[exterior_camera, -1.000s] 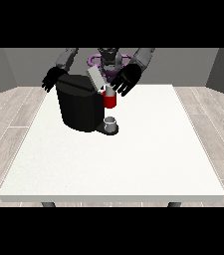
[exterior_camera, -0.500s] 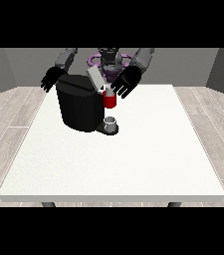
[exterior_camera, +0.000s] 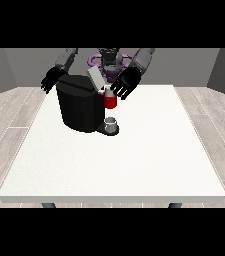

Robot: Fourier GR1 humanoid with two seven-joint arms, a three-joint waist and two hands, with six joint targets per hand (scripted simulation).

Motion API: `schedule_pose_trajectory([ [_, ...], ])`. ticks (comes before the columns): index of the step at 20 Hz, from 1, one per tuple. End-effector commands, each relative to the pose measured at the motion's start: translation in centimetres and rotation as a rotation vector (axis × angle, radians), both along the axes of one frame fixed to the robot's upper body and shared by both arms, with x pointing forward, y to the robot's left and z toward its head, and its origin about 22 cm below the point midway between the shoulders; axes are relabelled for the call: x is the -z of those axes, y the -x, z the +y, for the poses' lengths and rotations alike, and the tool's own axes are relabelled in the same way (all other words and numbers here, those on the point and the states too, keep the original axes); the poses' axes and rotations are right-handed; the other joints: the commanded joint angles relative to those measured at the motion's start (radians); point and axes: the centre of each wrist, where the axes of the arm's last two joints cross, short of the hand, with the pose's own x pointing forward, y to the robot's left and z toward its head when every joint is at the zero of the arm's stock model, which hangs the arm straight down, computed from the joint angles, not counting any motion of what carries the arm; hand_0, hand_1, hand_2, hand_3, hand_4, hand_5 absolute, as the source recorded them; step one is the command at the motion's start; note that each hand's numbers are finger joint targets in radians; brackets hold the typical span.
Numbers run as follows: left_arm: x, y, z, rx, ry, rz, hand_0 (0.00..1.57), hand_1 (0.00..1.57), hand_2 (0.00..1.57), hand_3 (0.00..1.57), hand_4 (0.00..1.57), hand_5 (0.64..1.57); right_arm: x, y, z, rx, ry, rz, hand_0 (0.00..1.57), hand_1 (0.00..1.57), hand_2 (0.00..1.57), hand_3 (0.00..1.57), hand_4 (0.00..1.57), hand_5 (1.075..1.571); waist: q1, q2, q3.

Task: Insert the coffee pod into the coffee machine and close the lid

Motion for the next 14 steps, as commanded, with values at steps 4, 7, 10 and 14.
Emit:
schedule_pose_trajectory([
  [4, 0.7, 0.1, 0.6, 0.004, -0.039, -0.01, 1.07, 1.07, 1.12, 0.95, 0.38, 1.571, 0.8, 0.6, 1.3, 0.006, -0.003, -0.024, 0.0, 0.0, 0.0, 0.0, 0.44, 1.571, 0.016, 0.004, -0.0016],
  [7, 0.2, 0.0, 0.3, 0.006, -0.049, -0.038, 1.05, 1.05, 1.12, 0.96, 0.36, 1.571, -1.4, -0.6, 1.9, 0.016, -0.017, -0.03, 0.0, 0.0, 0.0, 0.0, 0.43, 1.571, 0.02, 0.025, -0.0018],
  [10, 1.9, 0.0, -1.4, 0.041, -0.047, 0.028, 1.07, 1.07, 1.12, 0.93, 0.37, 1.571, 1.0, 0.2, 0.9, 0.025, -0.006, 0.017, 0.0, 0.0, 0.0, 0.0, 0.46, 1.571, 0.041, -0.032, -0.0015],
  [14, 0.7, 0.3, 1.7, 0.058, -0.127, 0.039, 0.0, 0.0, 0.38, 0.11, 0.0, 1.571, -0.4, 0.3, -0.4, -0.012, 0.017, -0.001, 0.0, 0.0, 0.0, 0.0, 0.46, 1.571, 0.002, -0.014, -0.0017],
])
